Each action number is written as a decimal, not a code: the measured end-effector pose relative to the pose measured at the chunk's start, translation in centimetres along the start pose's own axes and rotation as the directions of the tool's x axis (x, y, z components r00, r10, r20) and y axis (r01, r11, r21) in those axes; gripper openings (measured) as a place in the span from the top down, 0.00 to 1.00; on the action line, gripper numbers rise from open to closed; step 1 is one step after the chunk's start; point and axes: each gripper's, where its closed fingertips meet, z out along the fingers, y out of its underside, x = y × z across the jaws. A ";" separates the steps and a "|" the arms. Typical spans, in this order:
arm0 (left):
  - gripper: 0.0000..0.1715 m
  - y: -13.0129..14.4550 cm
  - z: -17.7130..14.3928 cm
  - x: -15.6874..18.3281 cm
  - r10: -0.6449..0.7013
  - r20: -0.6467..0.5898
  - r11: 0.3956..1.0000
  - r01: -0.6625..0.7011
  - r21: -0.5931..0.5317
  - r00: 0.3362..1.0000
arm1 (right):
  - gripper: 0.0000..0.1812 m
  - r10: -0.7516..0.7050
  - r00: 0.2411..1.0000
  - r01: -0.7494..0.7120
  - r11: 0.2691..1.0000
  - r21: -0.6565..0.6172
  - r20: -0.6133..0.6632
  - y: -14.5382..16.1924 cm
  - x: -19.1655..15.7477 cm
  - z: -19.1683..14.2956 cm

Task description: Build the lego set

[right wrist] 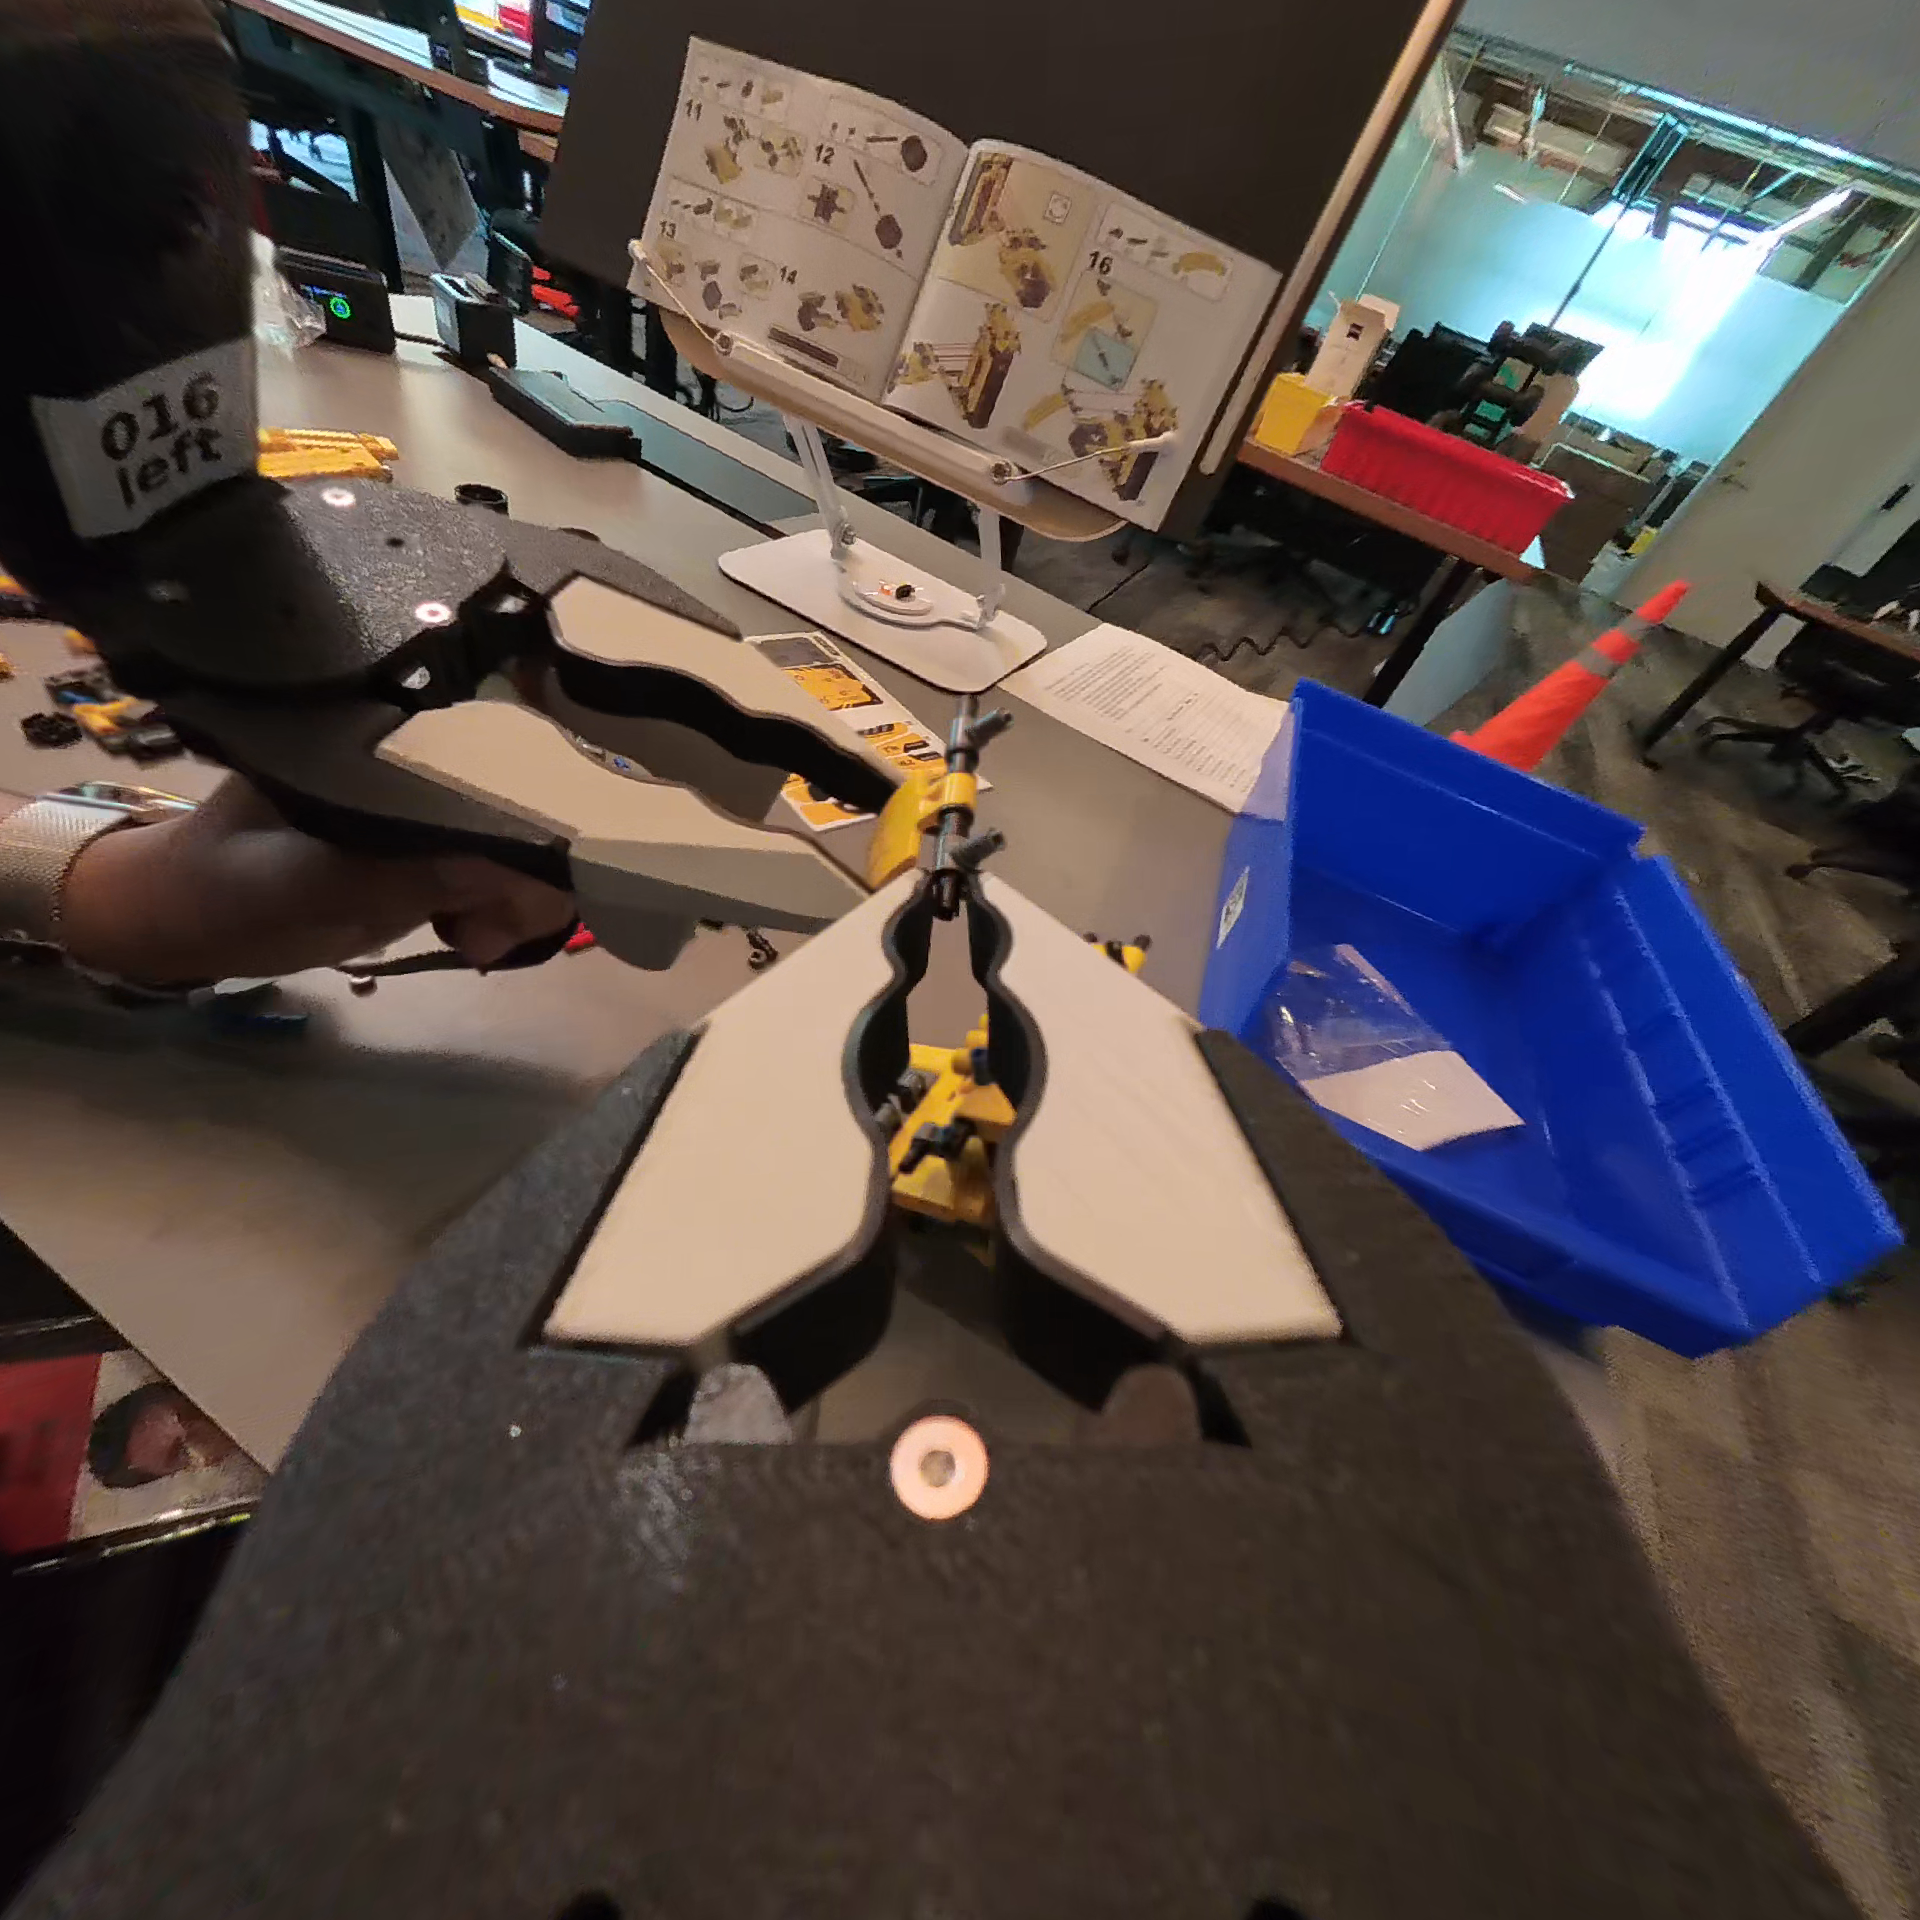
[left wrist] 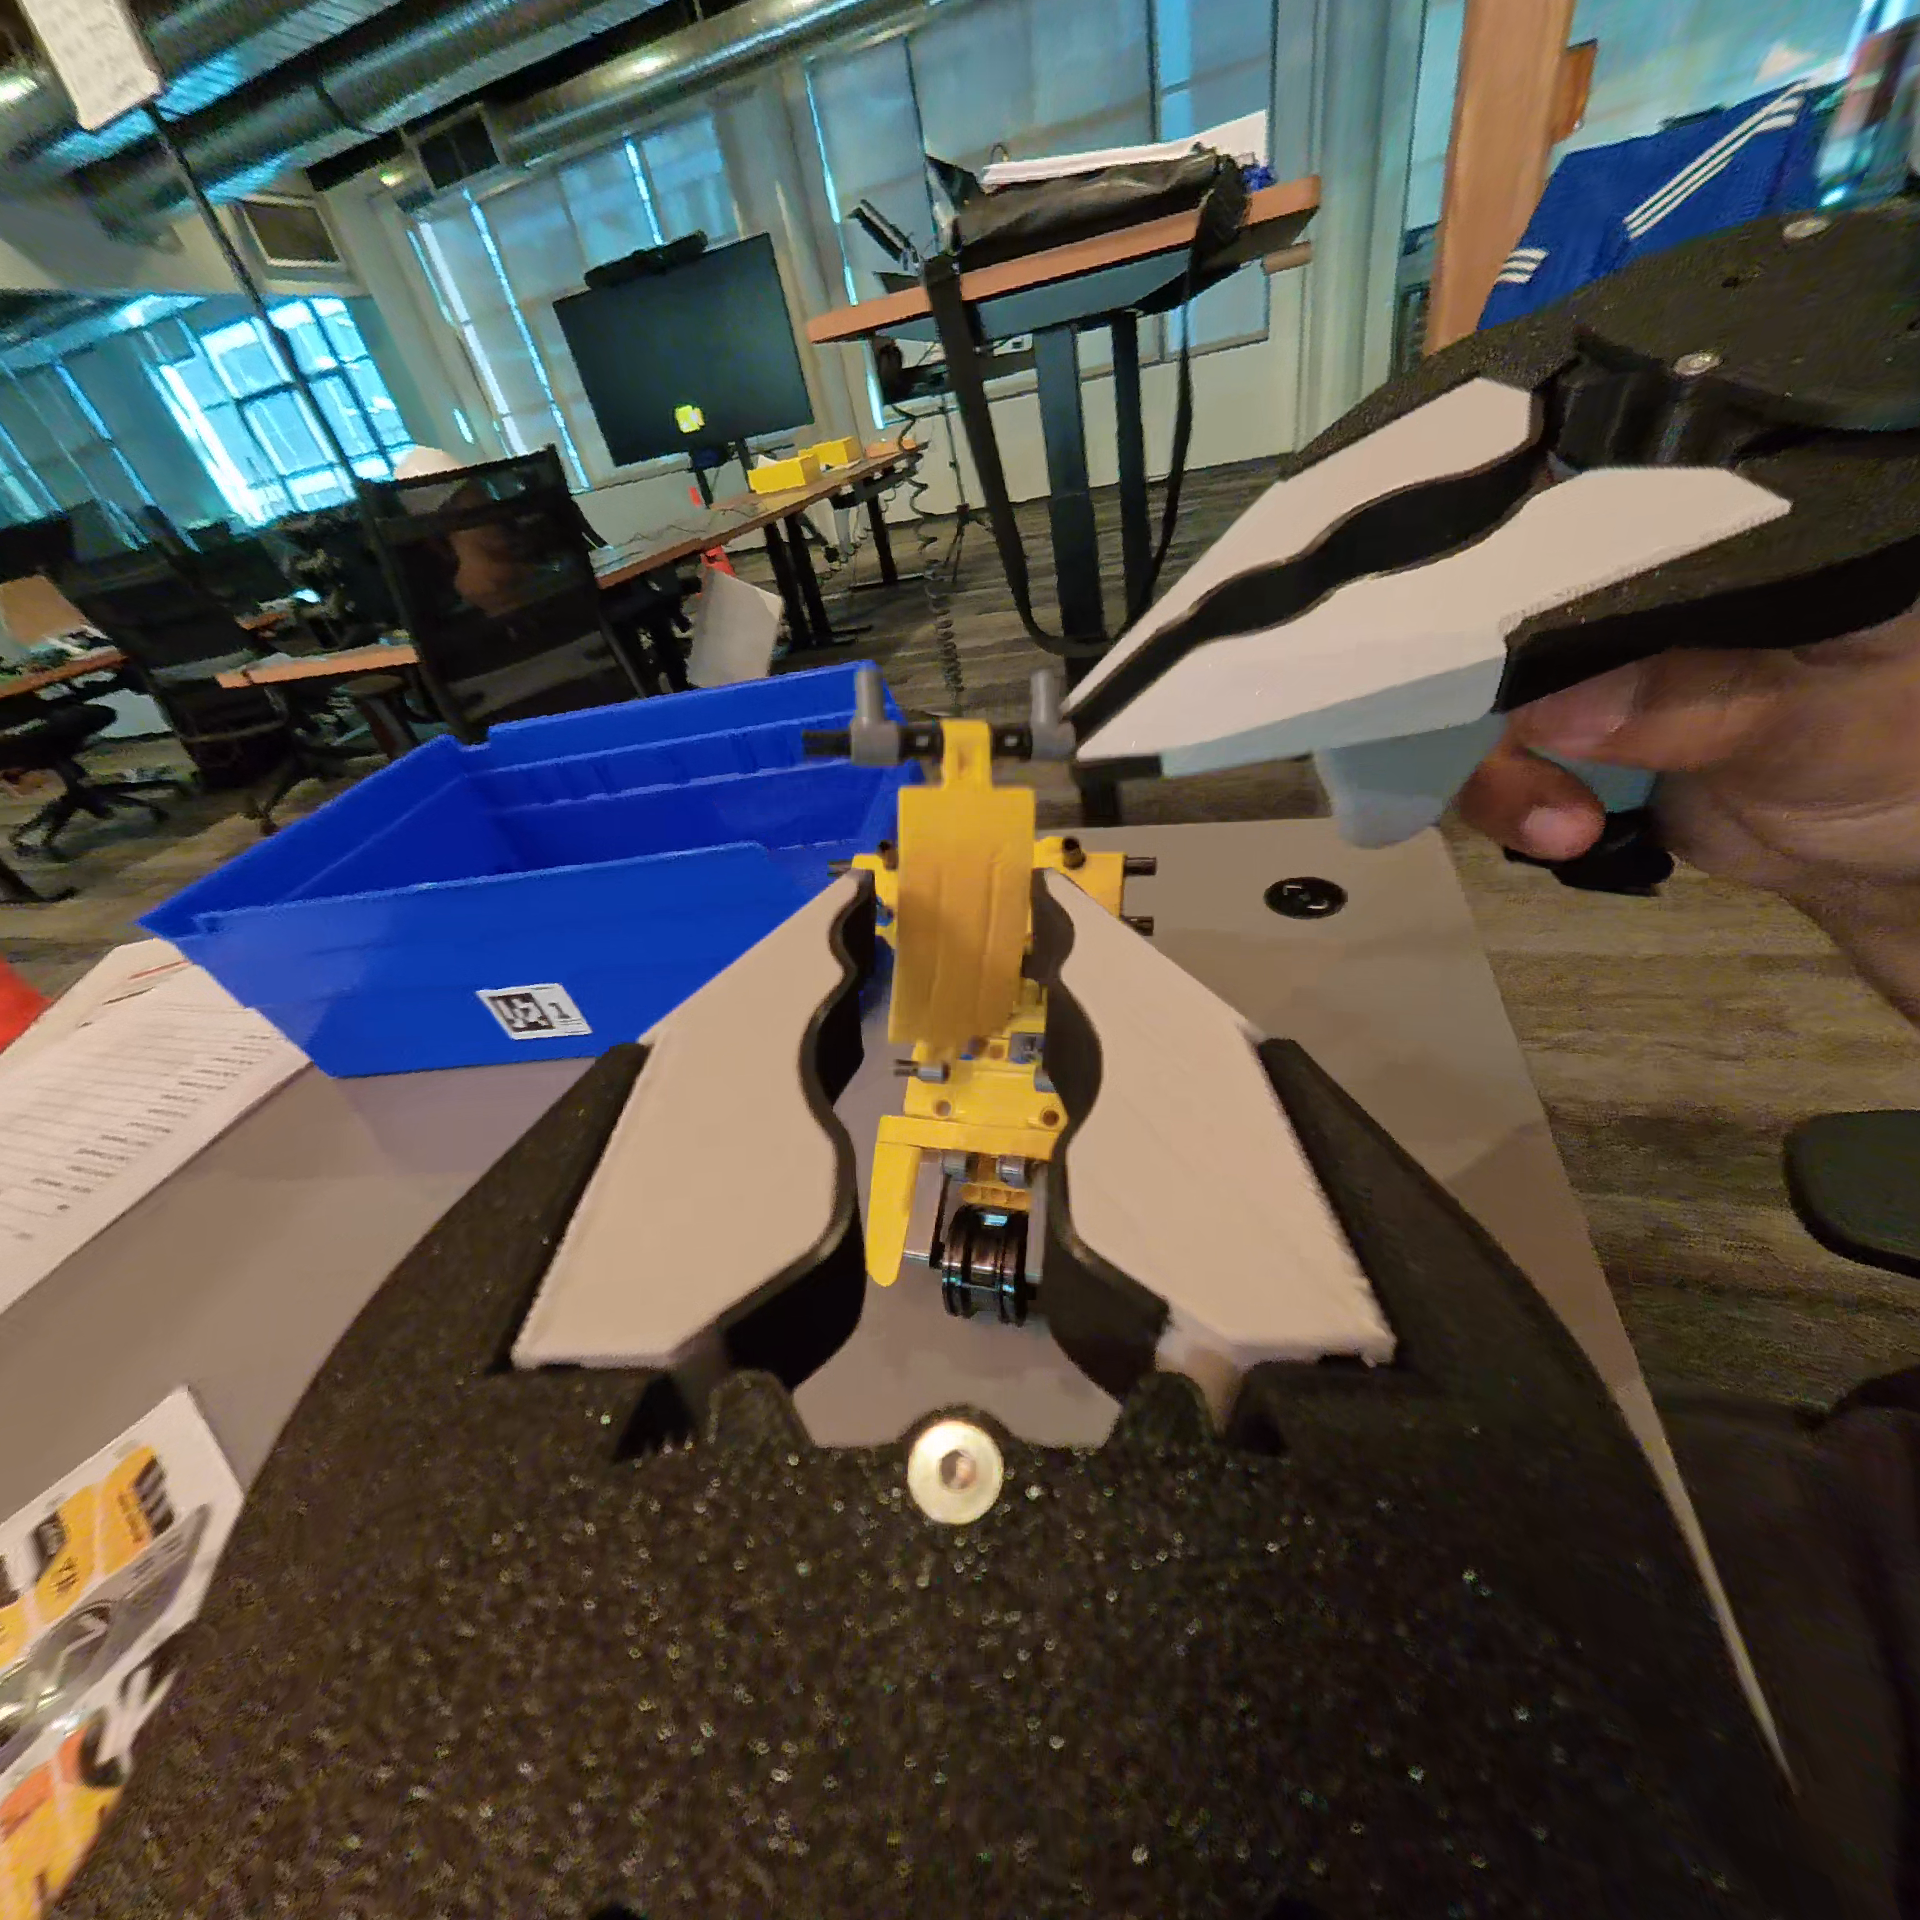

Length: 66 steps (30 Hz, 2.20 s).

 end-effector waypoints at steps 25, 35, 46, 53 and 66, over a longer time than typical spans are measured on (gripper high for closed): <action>0.63 3.7 5.2 -1.8 -0.051 -0.433 0.945 -0.098 -0.314 0.900 | 0.98 0.250 0.885 -0.285 0.958 0.033 0.392 1.4 -1.9 -6.8; 0.59 4.6 6.0 2.0 -0.157 -0.542 0.945 -0.033 -0.325 0.826 | 0.98 0.322 0.877 -0.330 0.943 -0.042 0.357 5.3 -0.9 -7.3; 0.59 6.0 7.2 4.1 -0.299 -0.472 0.912 0.103 -0.397 0.829 | 0.97 0.382 0.827 -0.318 0.923 -0.217 0.413 10.2 -2.7 -6.2; 0.58 6.7 6.8 4.9 -0.270 -0.495 0.912 0.055 -0.406 0.826 | 0.97 0.412 0.811 -0.329 0.908 -0.257 0.416 11.9 -2.7 -5.7; 0.59 7.6 6.0 4.8 -0.224 -0.500 0.875 -0.053 -0.481 0.837 | 0.97 0.430 0.808 -0.339 0.899 -0.278 0.403 13.3 -2.5 -5.2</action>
